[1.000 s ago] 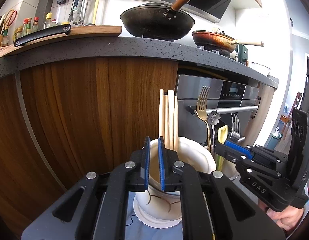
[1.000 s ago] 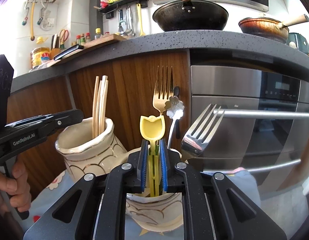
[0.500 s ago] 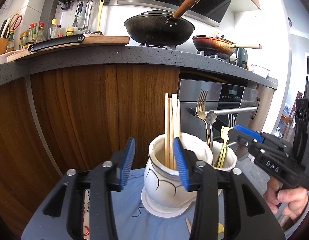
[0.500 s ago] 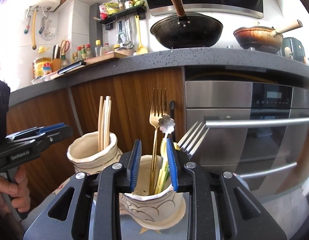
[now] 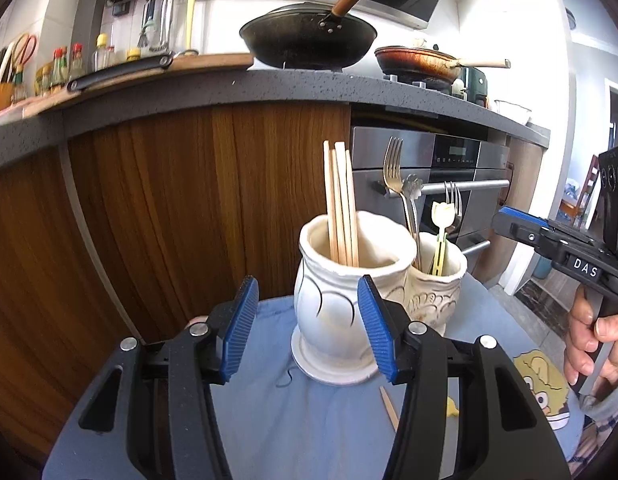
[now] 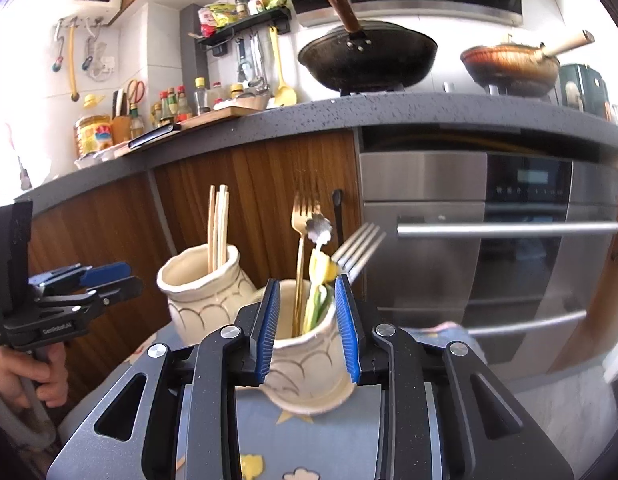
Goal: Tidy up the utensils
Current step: 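Move both open tools back down to the last utensils on the cloth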
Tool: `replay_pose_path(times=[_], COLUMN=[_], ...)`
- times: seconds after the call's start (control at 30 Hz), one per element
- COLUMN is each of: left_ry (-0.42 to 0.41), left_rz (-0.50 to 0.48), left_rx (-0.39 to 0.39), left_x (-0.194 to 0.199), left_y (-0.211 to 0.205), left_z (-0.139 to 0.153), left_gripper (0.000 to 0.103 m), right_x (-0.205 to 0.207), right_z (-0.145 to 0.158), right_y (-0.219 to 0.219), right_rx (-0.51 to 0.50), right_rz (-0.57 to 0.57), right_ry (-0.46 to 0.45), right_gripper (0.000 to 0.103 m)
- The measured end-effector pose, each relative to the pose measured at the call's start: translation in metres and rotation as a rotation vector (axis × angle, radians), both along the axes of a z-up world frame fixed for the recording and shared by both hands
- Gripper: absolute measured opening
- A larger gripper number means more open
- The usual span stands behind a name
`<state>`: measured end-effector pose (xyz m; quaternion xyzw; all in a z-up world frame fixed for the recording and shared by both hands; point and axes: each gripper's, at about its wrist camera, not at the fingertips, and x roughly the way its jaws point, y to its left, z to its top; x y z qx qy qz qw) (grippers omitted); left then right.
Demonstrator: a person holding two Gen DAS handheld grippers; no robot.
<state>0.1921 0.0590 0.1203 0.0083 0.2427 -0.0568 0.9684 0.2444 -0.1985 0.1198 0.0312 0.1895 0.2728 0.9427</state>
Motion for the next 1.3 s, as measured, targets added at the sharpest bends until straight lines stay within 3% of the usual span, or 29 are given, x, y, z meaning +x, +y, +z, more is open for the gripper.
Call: replay_pose_path(times=[0.17, 0.6, 1.0, 1.3], left_ry=[0.046, 0.233, 0.38, 0.458], left_rz=[-0.018, -0.111, -0.203, -0.254], left_rx=[-0.022, 0.041, 0.118, 0.153], left_x=[-0.005, -0.002, -0.002, -0.003], left_y=[-0.003, -0.037, -0.064, -0.075], left_z=[-0.01, -0.056, -0.092, -0.112], left_gripper=[0.052, 0.052, 0.052, 0.051], right_x=[-0.001, -0.017, -0.04, -0.051], right_z=[-0.007, -0.055, -0.088, -0.107], right_y=[-0.005, 0.014, 0.035, 0.05], right_rx=[-0.014, -0.211, -0.338, -0.421], right_rz=[0.026, 0.142, 0.255, 0.323], right_ry=[0.079, 0.258, 0.38, 0.419], right_gripper=[0.03, 0.031, 0.036, 0.037])
